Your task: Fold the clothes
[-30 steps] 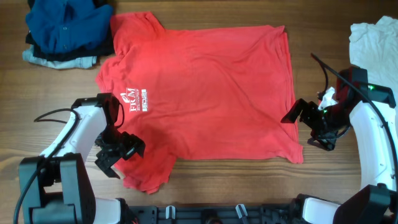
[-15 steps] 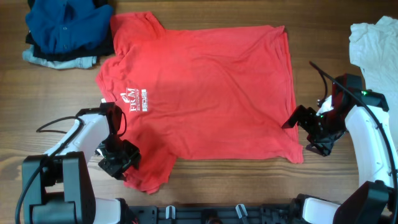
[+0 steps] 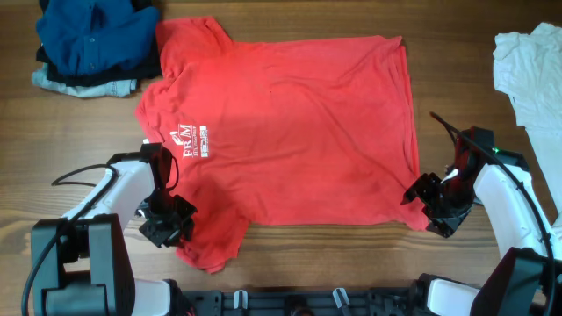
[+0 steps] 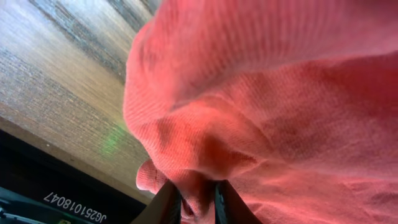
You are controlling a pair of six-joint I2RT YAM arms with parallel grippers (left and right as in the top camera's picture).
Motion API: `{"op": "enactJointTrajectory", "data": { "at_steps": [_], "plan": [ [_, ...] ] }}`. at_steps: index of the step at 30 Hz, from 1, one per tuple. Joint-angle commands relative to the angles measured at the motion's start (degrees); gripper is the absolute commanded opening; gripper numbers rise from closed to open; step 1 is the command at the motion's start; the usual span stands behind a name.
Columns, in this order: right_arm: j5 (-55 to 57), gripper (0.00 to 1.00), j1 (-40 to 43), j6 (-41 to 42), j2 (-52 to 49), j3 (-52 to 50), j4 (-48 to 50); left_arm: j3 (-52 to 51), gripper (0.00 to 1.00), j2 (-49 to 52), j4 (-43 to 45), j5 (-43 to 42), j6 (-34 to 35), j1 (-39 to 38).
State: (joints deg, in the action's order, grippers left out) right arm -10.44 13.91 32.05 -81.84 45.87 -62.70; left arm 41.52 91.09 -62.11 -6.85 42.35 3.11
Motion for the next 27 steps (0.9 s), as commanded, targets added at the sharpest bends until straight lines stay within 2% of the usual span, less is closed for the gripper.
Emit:
{"op": "enactJointTrajectory", "data": {
  "at_steps": [1,4,13,19,22,23,24,25,27],
  "plan": [
    [1.7,0.71,-0.2,5.0,0.6,-2.7,1.4,-0.3,0.18,0.2,0.4,0.7,0.1,0.1],
    [1.4,0.66,-0.2,5.7,0.6,-6.7,5.0,-0.3,0.18,0.2,0.9,0.7,0.1,0.1],
    [0.3,0.59,-0.2,9.0,0.6,-7.1,7.8,-0.3,0.16,0.2,1.3,0.3,0.1,0.1],
    [1.1,0.58,-0.2,13.0,-0.9,-7.8,10.1,-0.3,0.14,0.2,1.3,0.3,0.1,0.1],
    [0.9,0.52,-0.2,13.6,-3.5,-7.8,10.7,-0.3,0.12,0.2,1.0,-0.1,0.1,0.1],
    [0.5,0.46,-0.2,13.8,-4.5,-7.8,10.6,-0.3,0.12,0.2,0.8,-0.8,-0.1,0.1],
    [0.3,0.33,-0.2,13.8,-5.2,-7.8,10.6,-0.3,0.05,0.2,0.9,-1.3,-1.2,0.1],
    [0.3,0.19,-0.2,14.1,-5.2,-7.8,10.5,-0.3,0.04,0.2,0.8,-1.4,-2.9,0.1],
    [0.4,0.04,-0.2,16.0,-5.2,-7.7,9.7,-0.3,0.04,0.1,-0.4,-1.4,-3.1,0.1]
  ]
}}
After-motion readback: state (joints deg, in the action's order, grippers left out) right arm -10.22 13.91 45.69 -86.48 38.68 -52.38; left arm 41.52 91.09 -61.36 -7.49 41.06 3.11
